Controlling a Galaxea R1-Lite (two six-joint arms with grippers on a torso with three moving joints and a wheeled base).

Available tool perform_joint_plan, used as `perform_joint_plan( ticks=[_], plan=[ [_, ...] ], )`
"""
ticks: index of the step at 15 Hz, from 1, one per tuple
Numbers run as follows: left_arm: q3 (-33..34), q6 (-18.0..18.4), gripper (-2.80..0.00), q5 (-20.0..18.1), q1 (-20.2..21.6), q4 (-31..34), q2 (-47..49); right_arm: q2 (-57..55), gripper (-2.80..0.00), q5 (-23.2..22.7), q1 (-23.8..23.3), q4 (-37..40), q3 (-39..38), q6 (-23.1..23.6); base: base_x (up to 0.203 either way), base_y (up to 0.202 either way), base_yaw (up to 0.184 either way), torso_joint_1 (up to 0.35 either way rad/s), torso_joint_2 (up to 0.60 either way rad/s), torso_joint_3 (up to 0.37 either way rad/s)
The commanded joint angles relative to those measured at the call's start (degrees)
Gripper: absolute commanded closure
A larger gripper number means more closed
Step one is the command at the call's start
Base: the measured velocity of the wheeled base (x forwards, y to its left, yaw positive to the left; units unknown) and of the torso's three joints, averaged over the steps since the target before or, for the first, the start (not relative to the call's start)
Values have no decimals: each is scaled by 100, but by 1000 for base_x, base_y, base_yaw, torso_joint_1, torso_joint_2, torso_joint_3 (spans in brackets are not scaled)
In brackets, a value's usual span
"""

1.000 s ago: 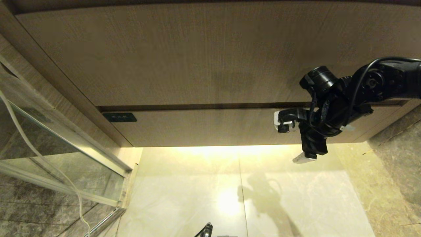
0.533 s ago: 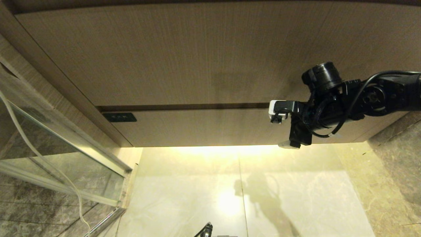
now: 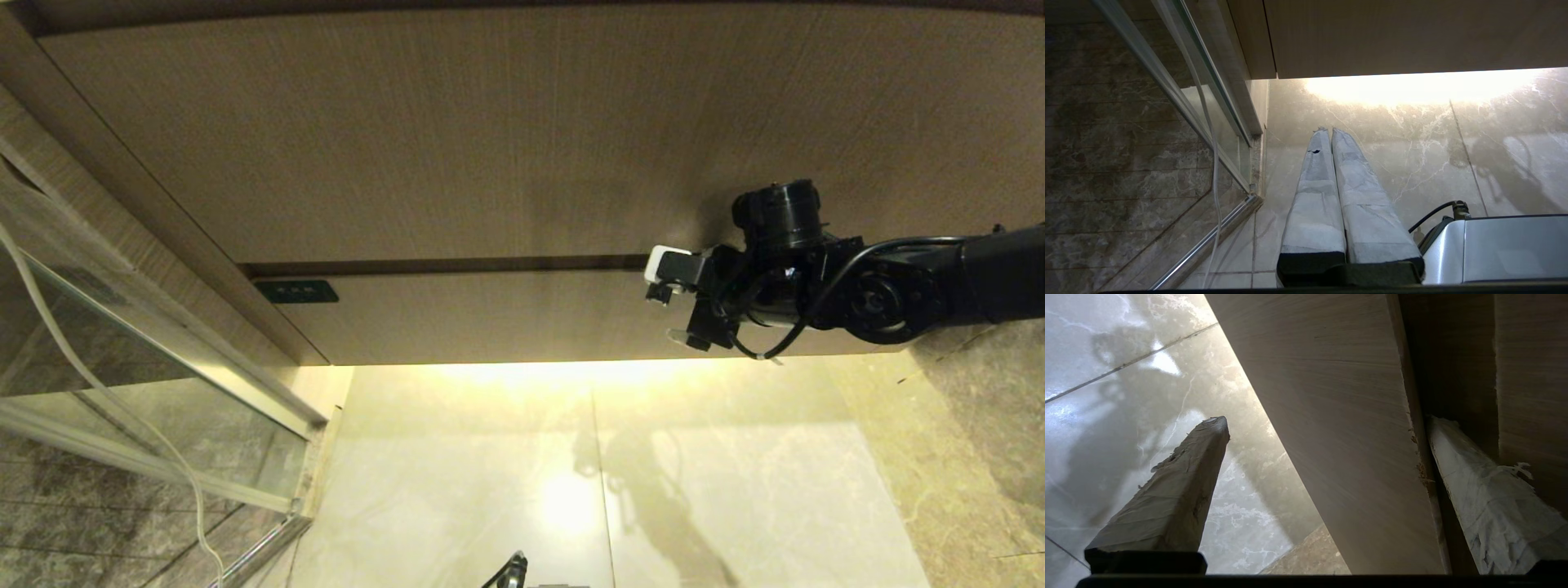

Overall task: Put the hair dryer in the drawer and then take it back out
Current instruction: Pull open the drawer

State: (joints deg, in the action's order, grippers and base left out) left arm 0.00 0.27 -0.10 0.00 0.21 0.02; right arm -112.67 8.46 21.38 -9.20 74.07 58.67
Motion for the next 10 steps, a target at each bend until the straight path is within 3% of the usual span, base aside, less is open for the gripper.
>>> perform_joint_plan(
  ticks=[1,6,10],
  plan=[
    [0,-1,0,1,0,-3,6,-510,-280,-18,3,89,513,47,0,0,0,0,0,0],
    [1,-1,0,1,0,-3,6,-692,-280,-154,-4,1757,1458,-7,0,0,0,0,0,0],
    [9,-1,0,1,0,-3,6,-638,-280,-449,-11,4141,2651,-264,0,0,0,0,0,0]
  ],
)
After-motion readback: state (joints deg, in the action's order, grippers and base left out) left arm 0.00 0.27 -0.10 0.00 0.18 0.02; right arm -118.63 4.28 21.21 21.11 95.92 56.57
